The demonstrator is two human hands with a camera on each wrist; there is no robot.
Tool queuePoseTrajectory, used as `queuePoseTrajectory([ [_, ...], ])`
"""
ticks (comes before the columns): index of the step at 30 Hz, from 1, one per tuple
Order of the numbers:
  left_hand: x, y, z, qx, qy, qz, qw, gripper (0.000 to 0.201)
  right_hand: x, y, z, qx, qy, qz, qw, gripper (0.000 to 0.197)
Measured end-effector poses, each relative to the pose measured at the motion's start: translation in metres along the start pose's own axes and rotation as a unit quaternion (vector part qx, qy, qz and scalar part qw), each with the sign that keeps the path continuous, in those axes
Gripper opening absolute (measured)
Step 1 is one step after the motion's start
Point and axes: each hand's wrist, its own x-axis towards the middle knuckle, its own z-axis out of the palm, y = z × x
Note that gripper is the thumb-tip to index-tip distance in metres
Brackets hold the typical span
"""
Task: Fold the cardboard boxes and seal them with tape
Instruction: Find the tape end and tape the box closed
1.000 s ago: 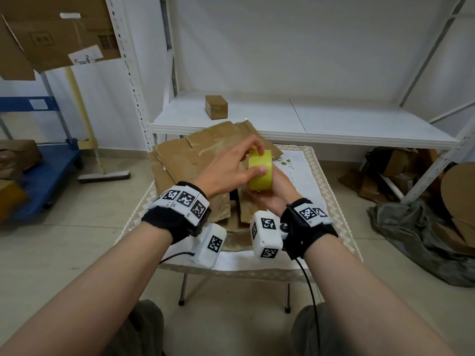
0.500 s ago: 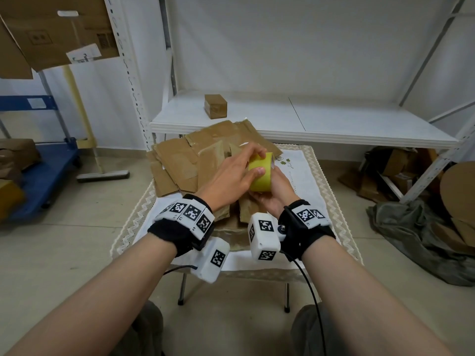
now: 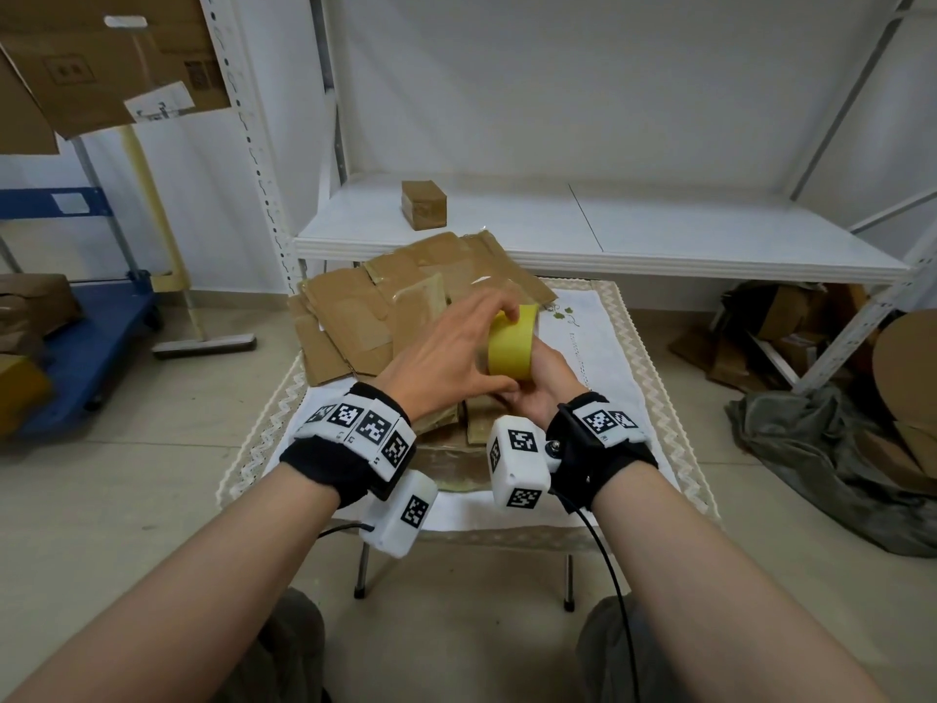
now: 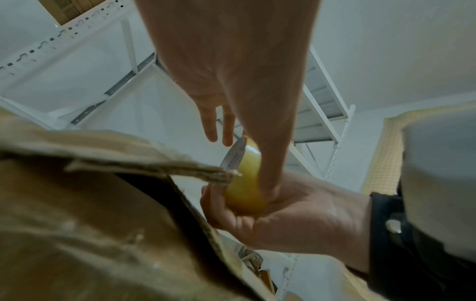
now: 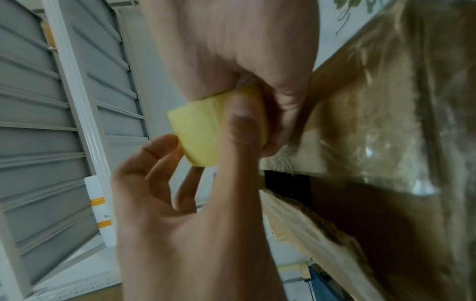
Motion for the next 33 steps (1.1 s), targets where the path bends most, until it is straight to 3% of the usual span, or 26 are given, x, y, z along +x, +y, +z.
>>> queuePoseTrajectory([
  [7,-0.004,0.002,0.007,0.005,0.031,-0.001,1.0,0.035,-0.005,-0.005,-0.006,0.019,-0.04,0.001,0.999,0.017],
  [11,-0.005,0.002,0.013,-0.018,0.036,-0.012,0.999,0.03,-0.007,-0.006,-0.007,0.01,-0.049,0.004,0.999,0.021],
  [18,0.002,0.0,0.013,-0.049,0.008,-0.018,0.999,0.044,-0.009,-0.005,-0.008,0.0,-0.04,0.005,0.999,0.028],
  [33,-0.005,0.004,0.017,-0.044,0.022,-0.021,0.999,0.036,-0.007,-0.005,-0.009,-0.005,-0.047,0.006,0.999,0.029],
])
